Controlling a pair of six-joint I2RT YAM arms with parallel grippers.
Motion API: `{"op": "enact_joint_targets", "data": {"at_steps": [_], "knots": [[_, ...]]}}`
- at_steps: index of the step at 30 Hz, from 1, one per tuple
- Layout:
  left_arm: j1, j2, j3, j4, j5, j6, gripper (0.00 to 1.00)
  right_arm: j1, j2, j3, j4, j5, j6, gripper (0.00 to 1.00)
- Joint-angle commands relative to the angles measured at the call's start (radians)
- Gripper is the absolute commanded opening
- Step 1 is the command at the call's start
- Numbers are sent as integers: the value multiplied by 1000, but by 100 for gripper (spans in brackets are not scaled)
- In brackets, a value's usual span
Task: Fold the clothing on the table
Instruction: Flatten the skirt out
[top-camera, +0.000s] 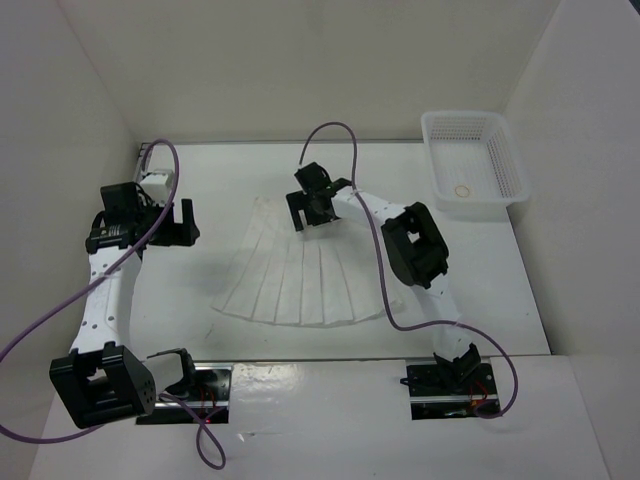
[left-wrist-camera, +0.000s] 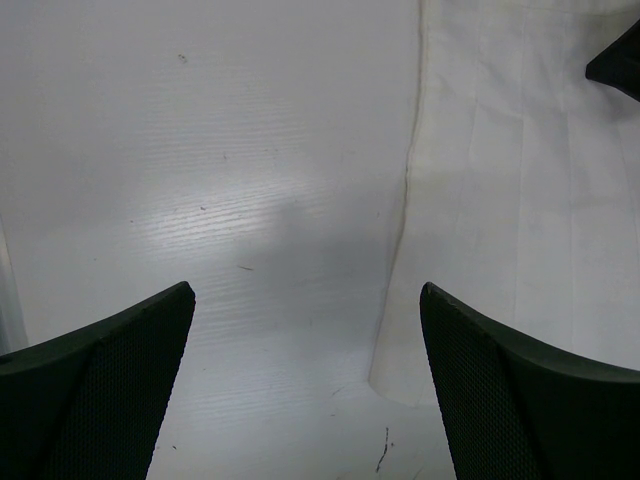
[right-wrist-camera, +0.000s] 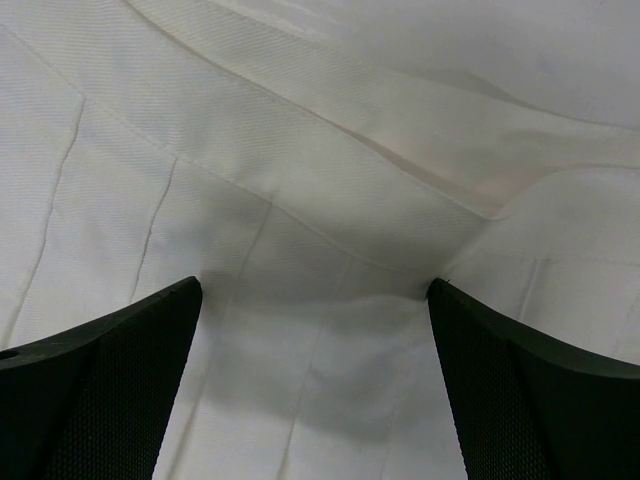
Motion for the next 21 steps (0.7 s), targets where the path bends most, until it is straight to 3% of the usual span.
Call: {"op": "enact_joint_targets", "data": {"at_steps": [1,21], "knots": [[5,-29,-9,9,18,-1,99,7,6,-90,-75,-61,50,98],[5,-56,-19,9,27,-1,99,108,-37,-251,-65,8,-53,98]]}}
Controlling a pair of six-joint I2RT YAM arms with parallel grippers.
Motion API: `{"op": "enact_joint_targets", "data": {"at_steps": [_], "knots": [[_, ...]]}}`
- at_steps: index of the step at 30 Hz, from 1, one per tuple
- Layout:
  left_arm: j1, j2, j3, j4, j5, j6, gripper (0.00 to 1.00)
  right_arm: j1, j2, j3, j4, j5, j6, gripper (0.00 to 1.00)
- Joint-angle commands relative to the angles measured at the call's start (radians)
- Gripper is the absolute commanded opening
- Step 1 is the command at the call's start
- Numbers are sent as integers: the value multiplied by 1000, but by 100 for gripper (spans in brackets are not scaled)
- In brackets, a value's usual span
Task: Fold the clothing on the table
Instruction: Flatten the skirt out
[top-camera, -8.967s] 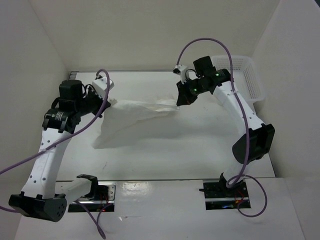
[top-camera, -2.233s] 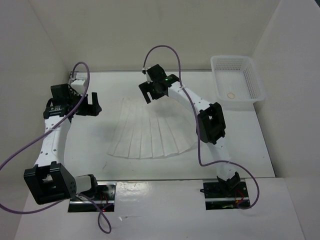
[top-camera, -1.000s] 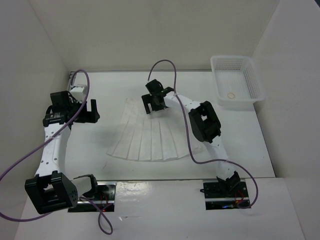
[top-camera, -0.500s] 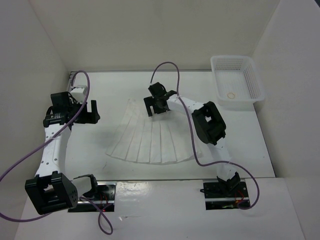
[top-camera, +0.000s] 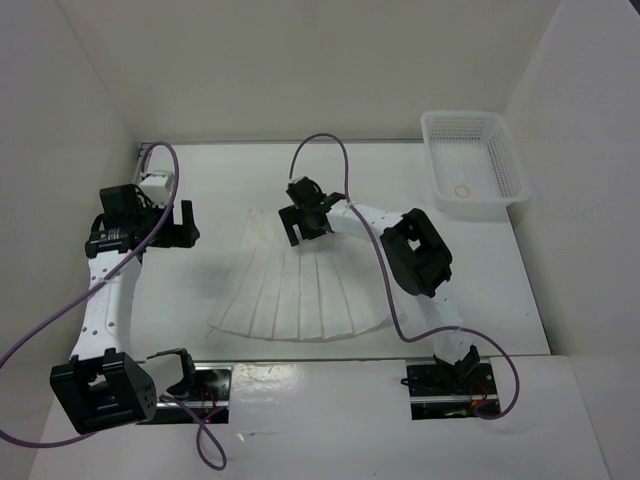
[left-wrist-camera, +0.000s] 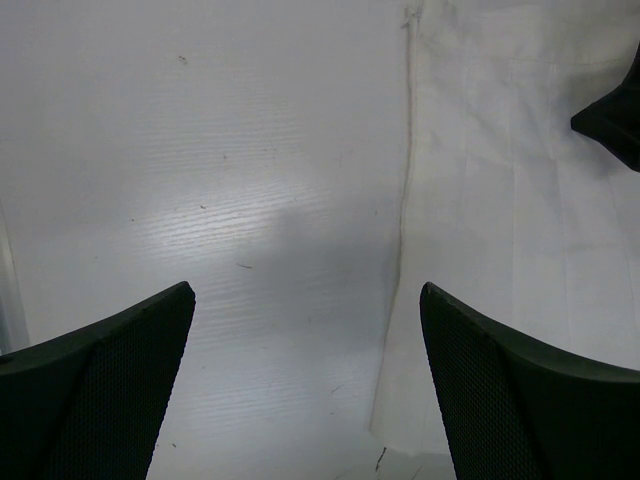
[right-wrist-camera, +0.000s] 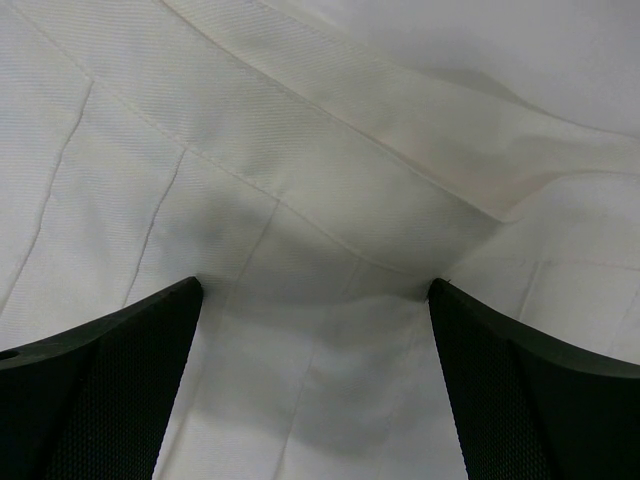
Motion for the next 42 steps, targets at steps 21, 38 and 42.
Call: {"op": "enact_joint_targets", "data": {"at_steps": [21,38,42], "knots": [[-4,159,141,7,229,61,99,-31,-331,56,-184,-178,-206,98],[-182,776,336,159,345,28,76,-526,-630,-297,-171,-480,-390,94],[-202,850,378,178,345,28,72,-526,-641,-307,-180,-471,-399,93]]}}
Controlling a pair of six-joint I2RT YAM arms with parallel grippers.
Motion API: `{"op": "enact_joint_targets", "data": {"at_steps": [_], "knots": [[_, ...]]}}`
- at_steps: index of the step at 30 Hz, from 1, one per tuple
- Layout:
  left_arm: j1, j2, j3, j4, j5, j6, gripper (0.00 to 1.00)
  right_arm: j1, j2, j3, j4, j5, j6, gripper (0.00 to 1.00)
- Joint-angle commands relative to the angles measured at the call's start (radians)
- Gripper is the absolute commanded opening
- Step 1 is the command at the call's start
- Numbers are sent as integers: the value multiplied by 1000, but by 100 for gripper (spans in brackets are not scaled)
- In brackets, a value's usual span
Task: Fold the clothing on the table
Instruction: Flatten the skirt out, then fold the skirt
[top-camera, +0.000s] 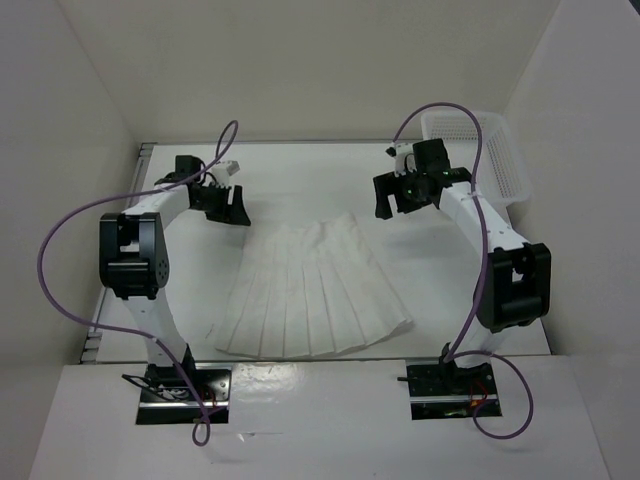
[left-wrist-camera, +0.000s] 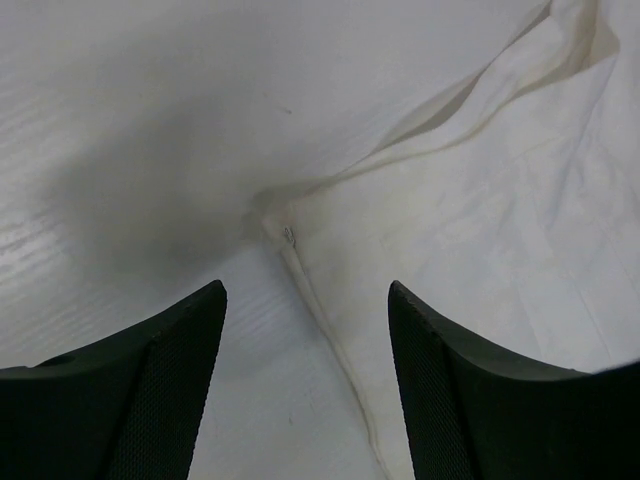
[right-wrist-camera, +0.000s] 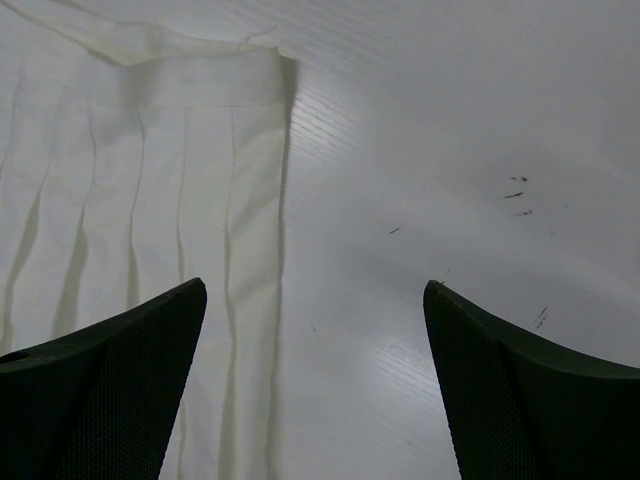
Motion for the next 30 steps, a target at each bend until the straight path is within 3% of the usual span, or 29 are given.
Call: {"op": "enact_joint_targets", "data": {"at_steps": [1,15,25,29,30], "knots": [[-16,53,41,40,44,2,72,7,-65,-2,-10,-23,-29,93],[-53,151,81,40,4,2,66,7,-34,18,-10,-32,-39,93],[-113,160,31,-2,13,33,43,7,-3,9,-1,-50,-39,91],[-113,150,11,-11,4,54,29,7,24,9,10,-72,-39,90],[-113,141,10,-11,4,55,20,7,33,9,19,-84,-39,89]]}}
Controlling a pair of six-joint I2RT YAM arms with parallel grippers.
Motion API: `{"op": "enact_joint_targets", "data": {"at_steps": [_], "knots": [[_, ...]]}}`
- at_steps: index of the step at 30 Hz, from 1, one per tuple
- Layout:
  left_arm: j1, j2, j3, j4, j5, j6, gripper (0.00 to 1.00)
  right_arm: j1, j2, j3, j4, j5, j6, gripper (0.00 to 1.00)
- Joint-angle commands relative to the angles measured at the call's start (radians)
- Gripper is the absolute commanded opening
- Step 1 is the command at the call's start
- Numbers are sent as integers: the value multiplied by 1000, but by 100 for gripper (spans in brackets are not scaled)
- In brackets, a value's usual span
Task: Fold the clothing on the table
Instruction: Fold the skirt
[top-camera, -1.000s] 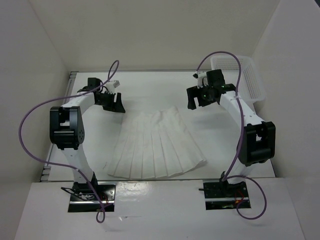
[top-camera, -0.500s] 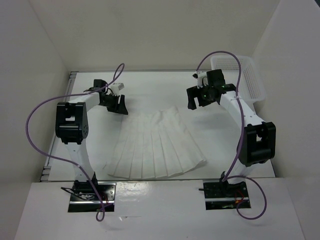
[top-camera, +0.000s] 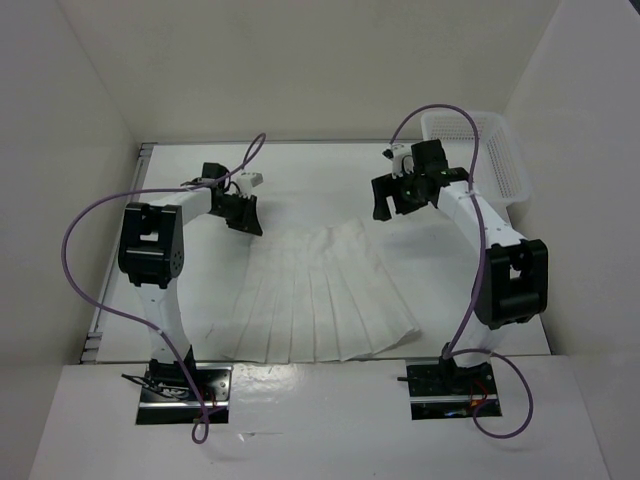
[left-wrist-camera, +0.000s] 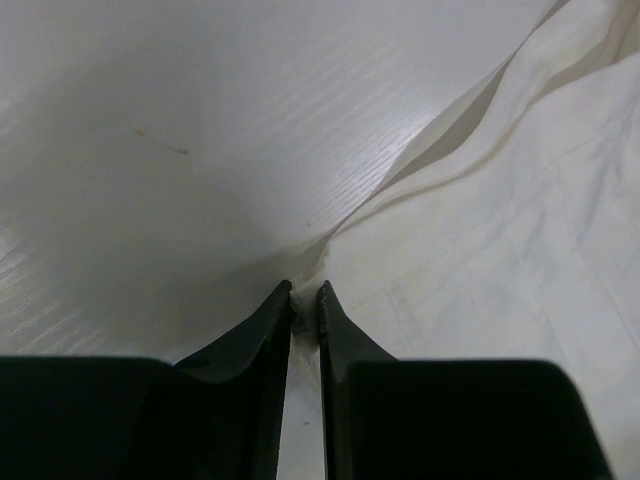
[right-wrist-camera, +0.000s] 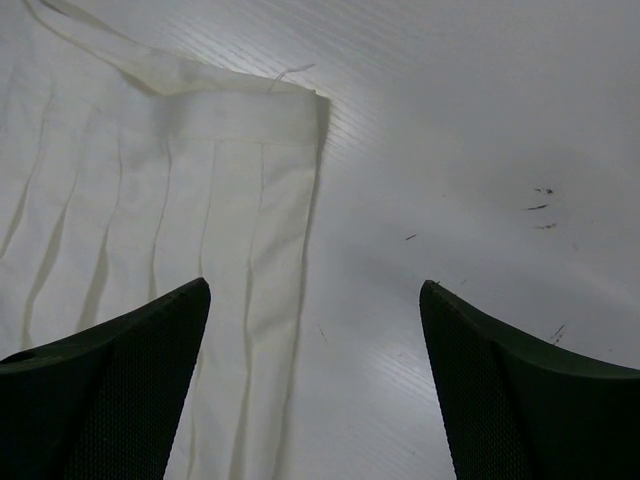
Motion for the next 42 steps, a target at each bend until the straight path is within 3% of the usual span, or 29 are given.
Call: {"op": "enact_joint_targets", "data": {"at_steps": [1,7,17,36,42], "knots": [[0,0,-33,-39,-4,44,19,5,20,18,18,-37,-12,89],[-10,-29,4,-57,-29,44,14,5,146,64,41,-106,-3,84],[-19,-76,5,-77,-61,62,15,5,385,145,96,-190,-3,77],[-76,-56,37,-96,-81,71,16,14,563,265,132,-252,-41,72],[-85,-47,60,-114,-81,71,16,23,572,265,114,-261,-50,60]]}}
